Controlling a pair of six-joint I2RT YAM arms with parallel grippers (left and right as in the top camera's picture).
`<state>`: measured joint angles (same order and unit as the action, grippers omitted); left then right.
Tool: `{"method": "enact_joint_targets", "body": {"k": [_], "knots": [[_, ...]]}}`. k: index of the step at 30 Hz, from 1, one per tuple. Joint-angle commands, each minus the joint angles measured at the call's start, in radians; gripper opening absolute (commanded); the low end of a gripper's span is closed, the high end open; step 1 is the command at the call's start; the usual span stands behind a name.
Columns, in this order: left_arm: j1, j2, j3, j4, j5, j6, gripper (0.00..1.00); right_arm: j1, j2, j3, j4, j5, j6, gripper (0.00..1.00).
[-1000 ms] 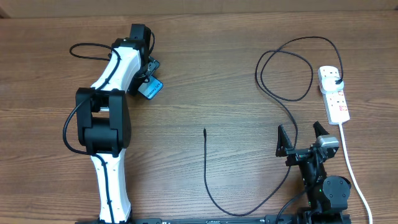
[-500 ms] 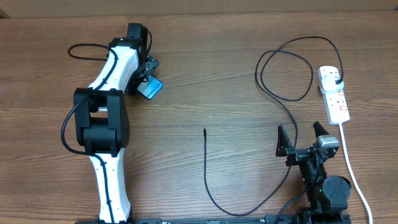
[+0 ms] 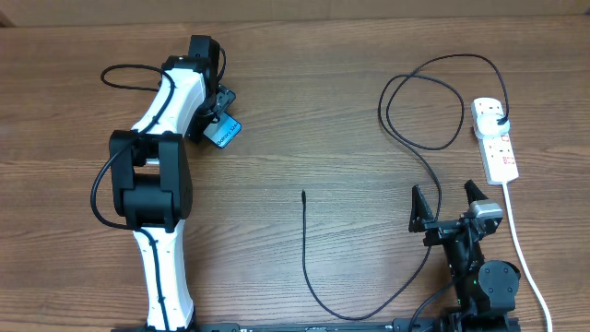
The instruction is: Plug charger to phone and switch on socket
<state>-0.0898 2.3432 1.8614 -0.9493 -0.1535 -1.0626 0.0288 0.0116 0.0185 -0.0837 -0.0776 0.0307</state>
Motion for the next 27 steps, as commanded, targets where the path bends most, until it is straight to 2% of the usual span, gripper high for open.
{"method": "enact_joint_targets", "body": {"k": [1,10,12,27], "knots": [[0.005,0.105,-0.060,-0.032,0.079,-0.015,0.99,0.006,-0.009,-0.010,0.003,0.009,0.007,1.00],[0.005,0.105,-0.060,-0.067,0.053,-0.019,0.97,0.006,-0.009,-0.010,0.003,0.009,0.007,1.00],[0.005,0.105,-0.060,-0.064,0.049,-0.018,1.00,0.006,-0.009,-0.010,0.003,0.009,0.007,1.00],[0.005,0.105,-0.060,-0.023,0.042,-0.015,1.00,0.006,-0.009,-0.010,0.003,0.009,0.007,1.00]]}}
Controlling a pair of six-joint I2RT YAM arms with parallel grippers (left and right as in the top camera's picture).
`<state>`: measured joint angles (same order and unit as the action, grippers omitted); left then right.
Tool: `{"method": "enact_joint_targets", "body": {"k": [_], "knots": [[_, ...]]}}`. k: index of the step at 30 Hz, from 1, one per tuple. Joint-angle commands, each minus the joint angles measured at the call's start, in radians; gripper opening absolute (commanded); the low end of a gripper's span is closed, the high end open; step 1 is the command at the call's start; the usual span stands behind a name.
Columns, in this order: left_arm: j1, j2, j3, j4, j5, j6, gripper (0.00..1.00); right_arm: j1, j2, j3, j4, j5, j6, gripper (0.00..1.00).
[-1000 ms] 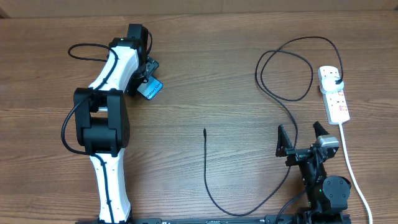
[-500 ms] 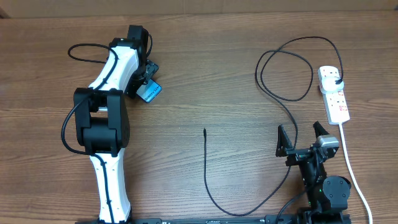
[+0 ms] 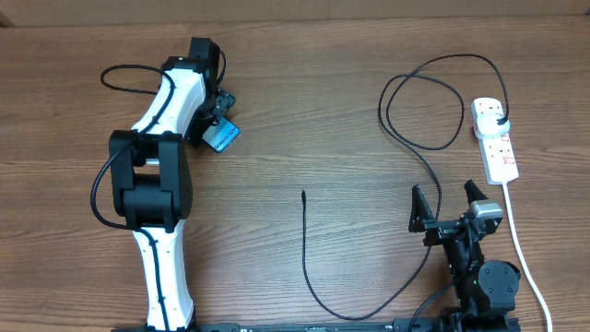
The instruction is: Plug charger to phone and switch on socket
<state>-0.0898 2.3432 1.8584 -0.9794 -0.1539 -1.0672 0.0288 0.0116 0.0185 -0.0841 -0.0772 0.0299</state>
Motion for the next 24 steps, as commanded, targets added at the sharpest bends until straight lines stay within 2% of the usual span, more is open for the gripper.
{"method": "enact_joint_targets", "body": {"k": [1,24], "knots": [[0.005,0.105,-0.057,0.007,0.043,-0.010,1.00,0.006,-0.009,-0.010,0.003,0.009,0.008,1.00],[0.005,0.105,-0.057,-0.008,0.135,-0.014,0.99,0.006,-0.009,-0.010,0.003,0.009,0.008,1.00]]}}
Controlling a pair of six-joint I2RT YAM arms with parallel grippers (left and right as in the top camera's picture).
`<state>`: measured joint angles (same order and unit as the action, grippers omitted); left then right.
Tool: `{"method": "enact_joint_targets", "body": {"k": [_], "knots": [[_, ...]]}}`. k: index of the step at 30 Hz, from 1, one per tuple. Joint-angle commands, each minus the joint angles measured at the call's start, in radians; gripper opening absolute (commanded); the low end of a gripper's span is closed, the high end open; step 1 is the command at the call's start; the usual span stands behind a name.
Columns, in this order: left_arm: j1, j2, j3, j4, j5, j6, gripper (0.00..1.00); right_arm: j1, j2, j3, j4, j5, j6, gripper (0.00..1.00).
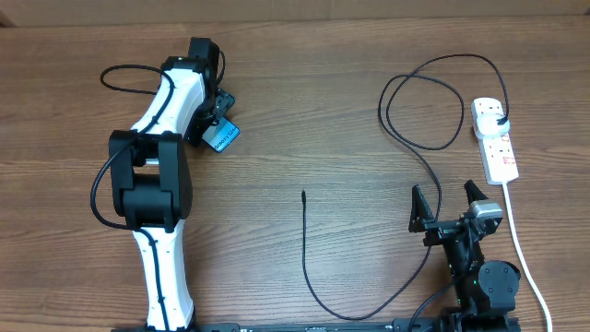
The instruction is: Plug charger to phone and switch on socket
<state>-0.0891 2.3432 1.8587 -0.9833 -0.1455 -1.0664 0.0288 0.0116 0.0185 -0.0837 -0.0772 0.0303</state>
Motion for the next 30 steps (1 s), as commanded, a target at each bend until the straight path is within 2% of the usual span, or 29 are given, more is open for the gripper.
{"method": "enact_joint_targets", "body": {"k": [1,10,30], "knots": [[0.005,0.105,-0.057,-0.003,0.133,-0.015,1.00,0.006,-0.009,-0.010,0.003,0.009,0.007,1.00],[0.010,0.105,-0.057,0.019,0.192,-0.015,1.00,0.006,-0.009,-0.010,0.003,0.009,0.007,1.00],[0.018,0.105,-0.057,0.000,0.164,-0.011,0.95,0.006,-0.009,-0.010,0.003,0.009,0.007,1.00]]}}
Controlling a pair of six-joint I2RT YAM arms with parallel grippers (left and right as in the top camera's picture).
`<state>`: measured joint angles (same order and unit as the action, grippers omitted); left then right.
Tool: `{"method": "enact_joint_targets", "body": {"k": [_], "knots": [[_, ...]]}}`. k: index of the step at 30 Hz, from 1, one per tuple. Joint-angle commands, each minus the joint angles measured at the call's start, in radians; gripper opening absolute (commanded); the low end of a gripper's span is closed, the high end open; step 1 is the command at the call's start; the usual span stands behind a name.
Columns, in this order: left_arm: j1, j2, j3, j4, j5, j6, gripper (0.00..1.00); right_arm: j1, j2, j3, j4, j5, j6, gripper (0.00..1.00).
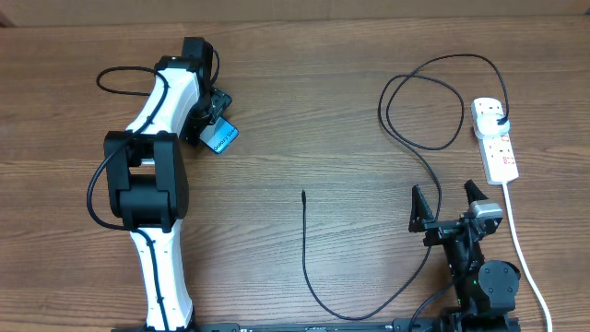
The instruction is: Plug charger to phone and switch on socket
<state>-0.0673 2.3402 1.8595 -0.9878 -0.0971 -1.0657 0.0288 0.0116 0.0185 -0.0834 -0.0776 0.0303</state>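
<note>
The phone [220, 138] shows as a small blue slab beside the left arm's wrist, tilted, most of it hidden under my left gripper [214, 118], which looks shut on it. The black charger cable's free tip [303, 194] lies mid-table, well right of the phone. The cable [318, 300] curves toward the front edge, climbs in loops and ends at the plug [499, 116] seated in the white socket strip [498, 148] at far right. My right gripper [447, 205] stands open near the front right, nothing between its fingers [419, 207].
The left arm's white and black links [147, 184] stretch from the front edge up the table's left side. A black wire loop [120, 78] trails off its wrist. The strip's white lead [521, 249] runs to the front right corner past the right arm's base [484, 281].
The left arm's wrist and elbow have shifted slightly to the left. The phone sits almost where it was. The cable, the strip and the right arm are unchanged.
At the oldest moment the left gripper was on the phone, with more of its blue face showing. By the second moment the phone had slid a little toward the lower left and showed smaller. It stayed so, and now the arm sits slightly further left. The right arm never moved.
</note>
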Motion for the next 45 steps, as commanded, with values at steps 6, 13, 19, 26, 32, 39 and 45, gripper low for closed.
{"method": "enact_joint_targets", "body": {"k": [6,13,19,26,32,39,45], "knots": [[-0.003,0.108,-0.058,0.004,0.116,-0.012,0.95,0.006,-0.009,-0.010,0.003,0.009,0.007,1.00],[-0.003,0.108,-0.058,0.004,0.115,-0.011,0.90,0.006,-0.009,-0.010,0.003,0.009,0.007,1.00],[-0.003,0.108,-0.058,0.004,0.115,-0.011,0.89,0.006,-0.009,-0.010,0.003,0.009,0.007,1.00],[-0.003,0.108,-0.058,-0.001,0.115,-0.011,0.88,0.006,-0.009,-0.010,0.003,0.009,0.007,1.00],[-0.003,0.108,-0.058,-0.001,0.115,-0.011,0.83,0.006,-0.009,-0.010,0.003,0.009,0.007,1.00],[-0.004,0.108,-0.058,-0.002,0.115,-0.011,0.76,0.006,-0.009,-0.010,0.003,0.009,0.007,1.00],[-0.004,0.108,-0.058,-0.002,0.115,-0.011,0.64,0.006,-0.009,-0.010,0.003,0.009,0.007,1.00]]}}
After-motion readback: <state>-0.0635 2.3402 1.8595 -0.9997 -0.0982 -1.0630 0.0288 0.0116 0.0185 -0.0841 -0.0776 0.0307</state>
